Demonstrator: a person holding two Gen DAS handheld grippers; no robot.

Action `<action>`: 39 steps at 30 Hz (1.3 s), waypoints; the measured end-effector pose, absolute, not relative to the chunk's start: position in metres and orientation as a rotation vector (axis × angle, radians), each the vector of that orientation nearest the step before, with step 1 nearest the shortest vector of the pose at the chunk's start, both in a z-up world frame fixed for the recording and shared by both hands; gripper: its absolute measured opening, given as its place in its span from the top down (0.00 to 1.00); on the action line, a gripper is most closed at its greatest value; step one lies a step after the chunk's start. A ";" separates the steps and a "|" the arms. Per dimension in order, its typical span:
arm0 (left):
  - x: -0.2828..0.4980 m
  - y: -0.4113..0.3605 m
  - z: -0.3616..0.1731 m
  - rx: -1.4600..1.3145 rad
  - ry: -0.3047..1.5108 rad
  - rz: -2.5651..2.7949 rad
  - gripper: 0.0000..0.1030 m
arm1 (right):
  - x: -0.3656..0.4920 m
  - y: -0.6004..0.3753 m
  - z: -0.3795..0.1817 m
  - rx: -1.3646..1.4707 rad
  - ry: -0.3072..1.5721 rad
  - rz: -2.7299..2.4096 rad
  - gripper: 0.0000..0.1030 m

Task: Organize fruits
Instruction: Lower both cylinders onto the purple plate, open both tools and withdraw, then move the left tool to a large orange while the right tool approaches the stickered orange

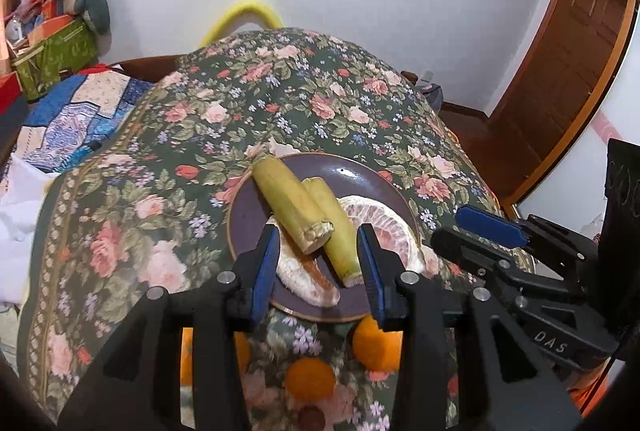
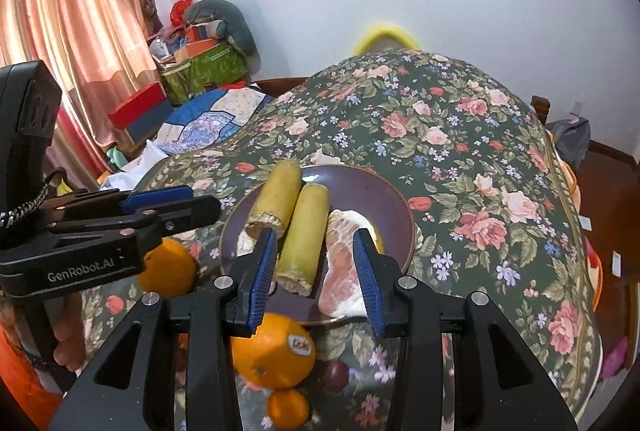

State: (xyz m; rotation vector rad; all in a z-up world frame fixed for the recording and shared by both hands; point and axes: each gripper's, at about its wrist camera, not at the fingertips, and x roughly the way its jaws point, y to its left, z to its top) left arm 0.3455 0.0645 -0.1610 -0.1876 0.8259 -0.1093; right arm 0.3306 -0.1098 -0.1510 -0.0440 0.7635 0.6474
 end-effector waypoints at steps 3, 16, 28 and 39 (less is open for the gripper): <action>0.327 0.068 -0.147 -0.183 0.800 -0.098 0.62 | 0.319 -0.113 -0.140 -0.044 0.745 0.640 0.65; 0.247 0.089 -0.104 -0.153 0.730 -0.045 0.56 | 0.263 -0.120 -0.104 -0.075 0.673 0.607 0.51; 0.202 0.115 -0.124 -0.111 0.781 -0.018 0.40 | 0.235 -0.110 -0.120 -0.119 0.687 0.563 0.35; 0.226 0.134 -0.180 -0.150 0.900 -0.040 0.39 | 0.255 -0.096 -0.173 -0.152 0.820 0.514 0.34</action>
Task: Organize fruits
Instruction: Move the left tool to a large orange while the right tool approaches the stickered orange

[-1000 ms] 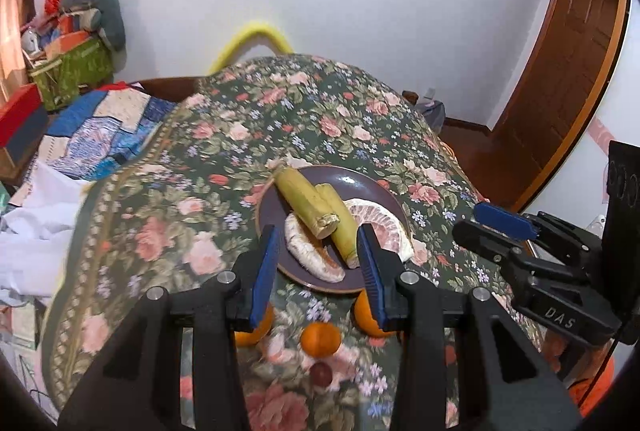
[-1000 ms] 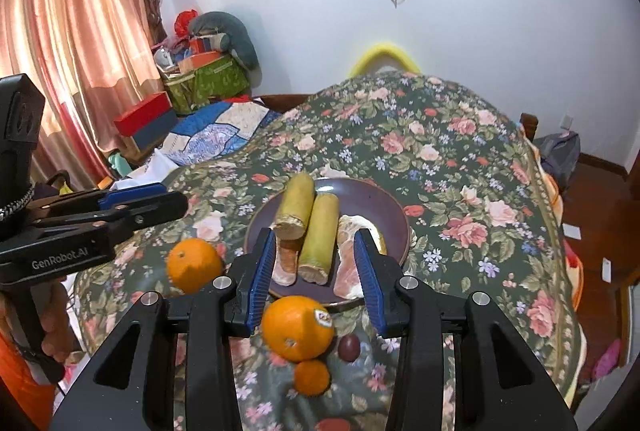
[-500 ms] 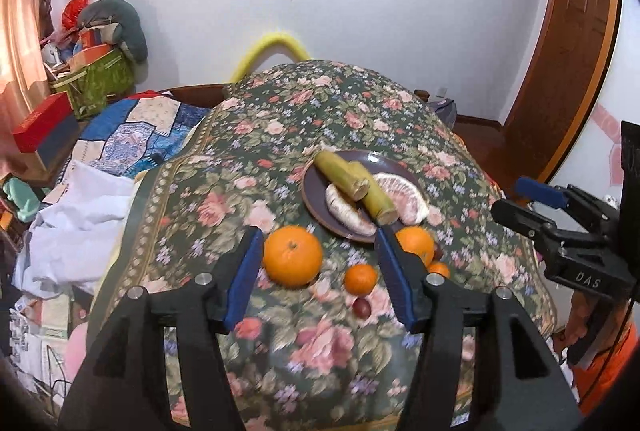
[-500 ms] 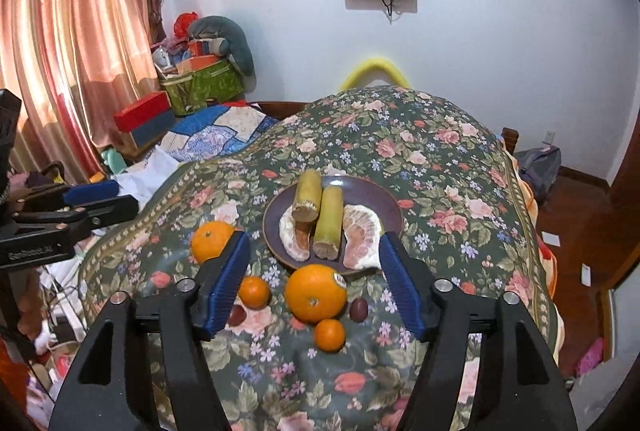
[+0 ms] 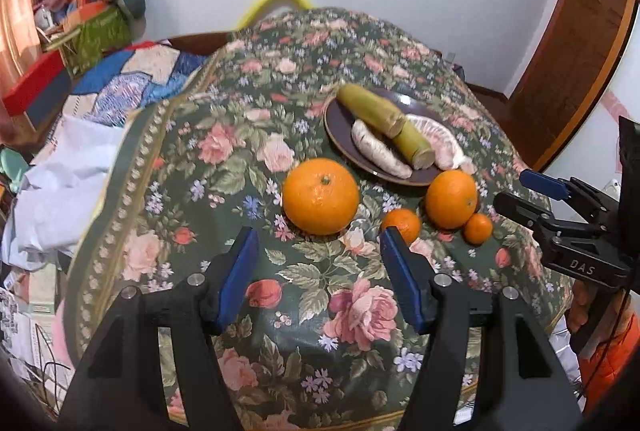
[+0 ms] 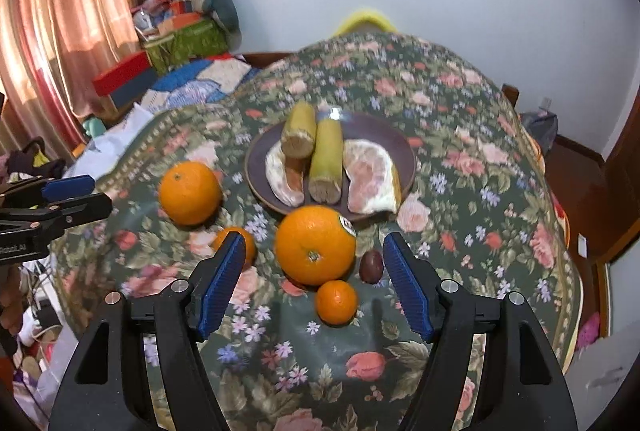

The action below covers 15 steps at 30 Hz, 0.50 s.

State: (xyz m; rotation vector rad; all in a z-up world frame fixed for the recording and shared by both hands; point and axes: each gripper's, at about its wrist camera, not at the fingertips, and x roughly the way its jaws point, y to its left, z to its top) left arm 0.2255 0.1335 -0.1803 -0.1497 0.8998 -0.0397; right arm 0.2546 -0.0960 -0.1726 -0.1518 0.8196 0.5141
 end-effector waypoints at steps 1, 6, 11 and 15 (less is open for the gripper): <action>0.230 0.134 -0.186 -0.151 0.911 -0.043 0.39 | 0.257 -0.095 -0.176 -0.153 0.831 0.513 0.34; 0.250 0.137 -0.206 -0.174 0.957 -0.057 0.38 | 0.268 -0.088 -0.193 -0.158 0.880 0.511 0.34; 0.270 0.134 -0.218 -0.178 0.981 -0.074 0.37 | 0.273 -0.083 -0.204 -0.164 0.901 0.513 0.24; 0.283 0.131 -0.226 -0.164 0.996 -0.077 0.35 | 0.277 -0.080 -0.212 -0.168 0.922 0.520 0.24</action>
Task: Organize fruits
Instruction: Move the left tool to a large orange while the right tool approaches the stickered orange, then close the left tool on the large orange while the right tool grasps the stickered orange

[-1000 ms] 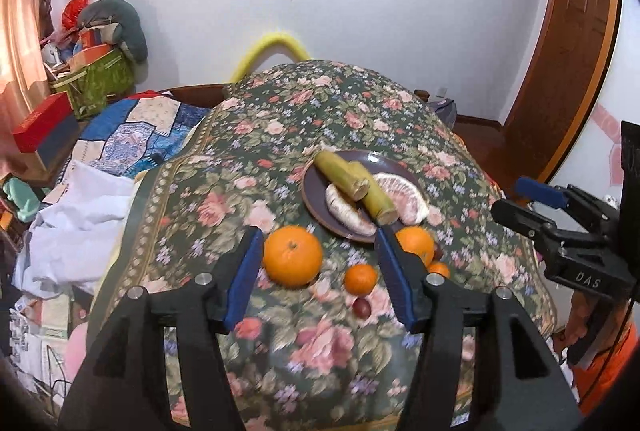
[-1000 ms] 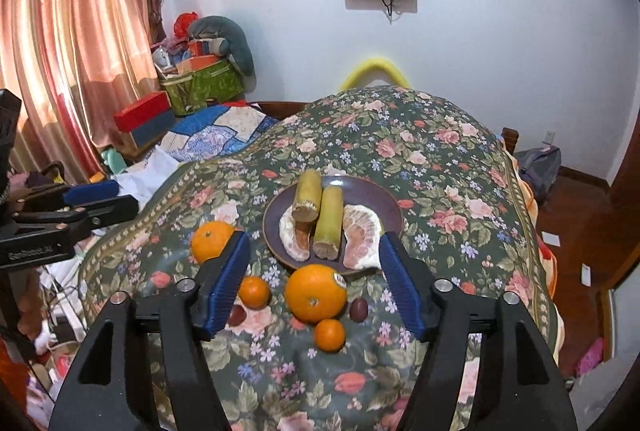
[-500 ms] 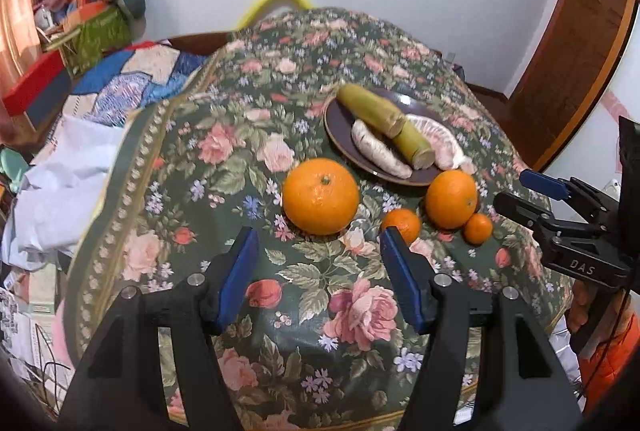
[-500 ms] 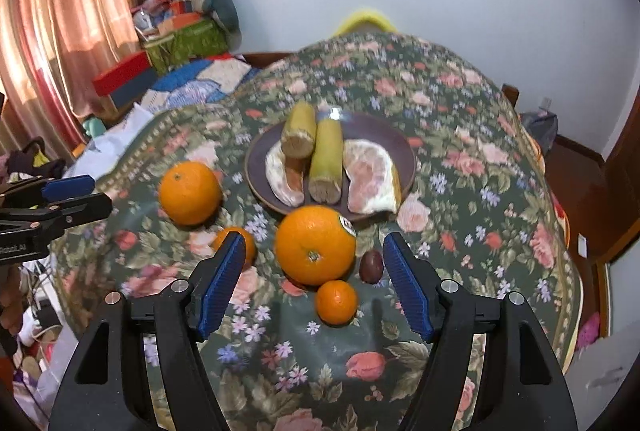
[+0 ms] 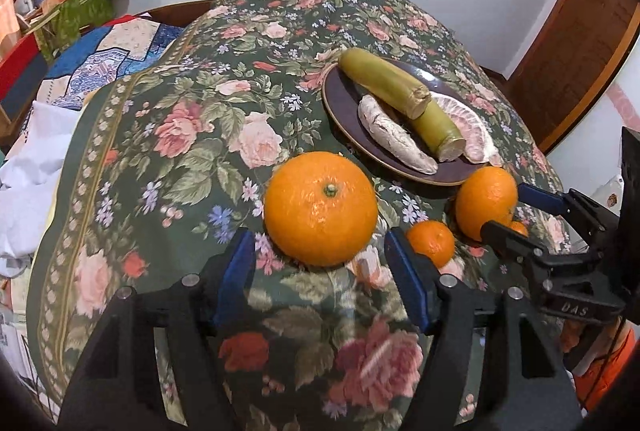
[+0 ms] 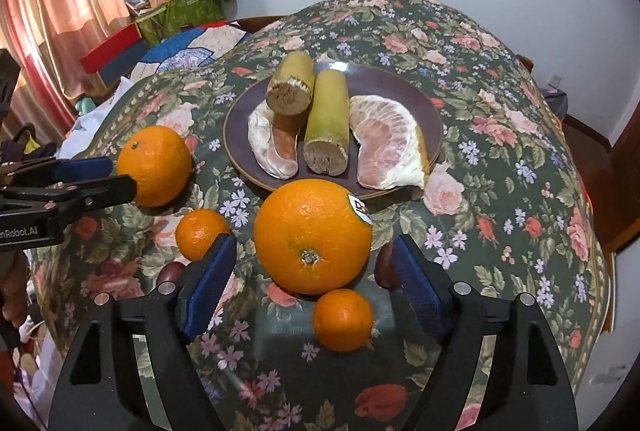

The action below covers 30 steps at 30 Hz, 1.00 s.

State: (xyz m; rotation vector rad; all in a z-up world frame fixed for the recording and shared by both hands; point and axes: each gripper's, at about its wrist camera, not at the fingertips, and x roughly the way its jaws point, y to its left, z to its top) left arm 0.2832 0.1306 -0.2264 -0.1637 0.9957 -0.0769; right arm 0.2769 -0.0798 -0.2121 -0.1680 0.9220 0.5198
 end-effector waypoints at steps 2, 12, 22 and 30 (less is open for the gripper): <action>0.288 0.130 -0.231 -0.161 1.001 -0.077 0.35 | 0.280 -0.079 -0.216 -0.169 0.932 0.519 0.24; 0.303 0.126 -0.241 -0.165 0.989 -0.076 0.34 | 0.283 -0.070 -0.222 -0.182 0.927 0.548 0.25; 0.306 0.126 -0.243 -0.170 0.969 -0.064 0.33 | 0.285 -0.069 -0.223 -0.207 0.917 0.536 0.39; 0.304 0.123 -0.241 -0.153 0.976 -0.054 0.34 | 0.284 -0.072 -0.219 -0.180 0.925 0.550 0.40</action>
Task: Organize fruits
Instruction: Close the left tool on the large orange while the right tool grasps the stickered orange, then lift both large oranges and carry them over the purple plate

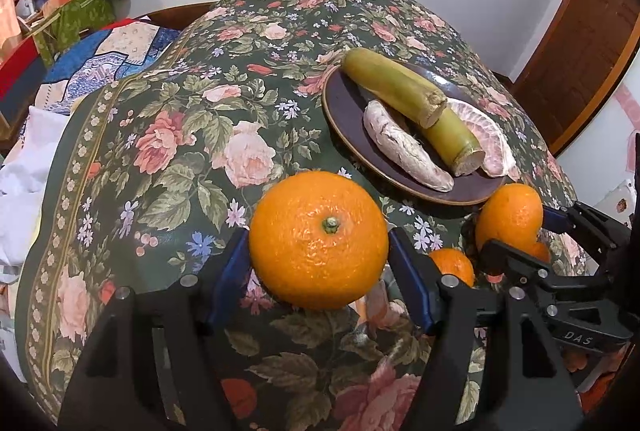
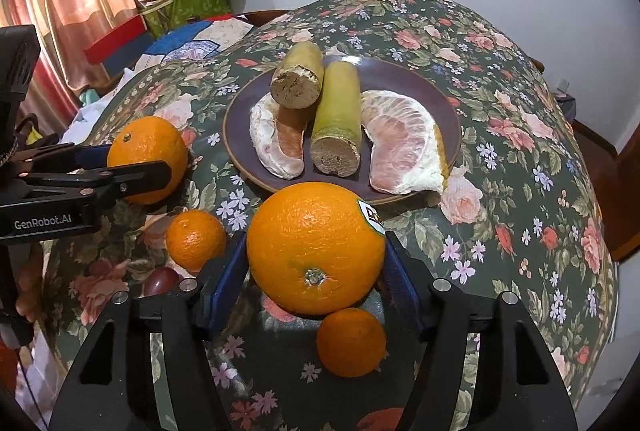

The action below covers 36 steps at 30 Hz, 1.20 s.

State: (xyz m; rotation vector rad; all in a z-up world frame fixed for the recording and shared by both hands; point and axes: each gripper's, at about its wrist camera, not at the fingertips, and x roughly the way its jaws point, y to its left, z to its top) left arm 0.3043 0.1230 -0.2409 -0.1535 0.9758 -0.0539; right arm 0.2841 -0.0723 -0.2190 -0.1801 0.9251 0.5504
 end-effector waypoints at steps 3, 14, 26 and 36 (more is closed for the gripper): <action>0.301 0.123 -0.238 -0.149 0.973 -0.050 0.34 | 0.282 -0.075 -0.216 -0.167 0.923 0.559 0.40; 0.291 0.114 -0.198 -0.140 0.887 -0.061 0.34 | 0.279 -0.089 -0.185 -0.145 0.839 0.562 0.40; 0.322 0.094 -0.190 -0.136 0.857 -0.076 0.34 | 0.302 -0.115 -0.158 -0.141 0.747 0.518 0.40; 0.359 0.091 -0.208 -0.138 0.891 -0.058 0.35 | 0.334 -0.116 -0.164 -0.125 0.746 0.513 0.40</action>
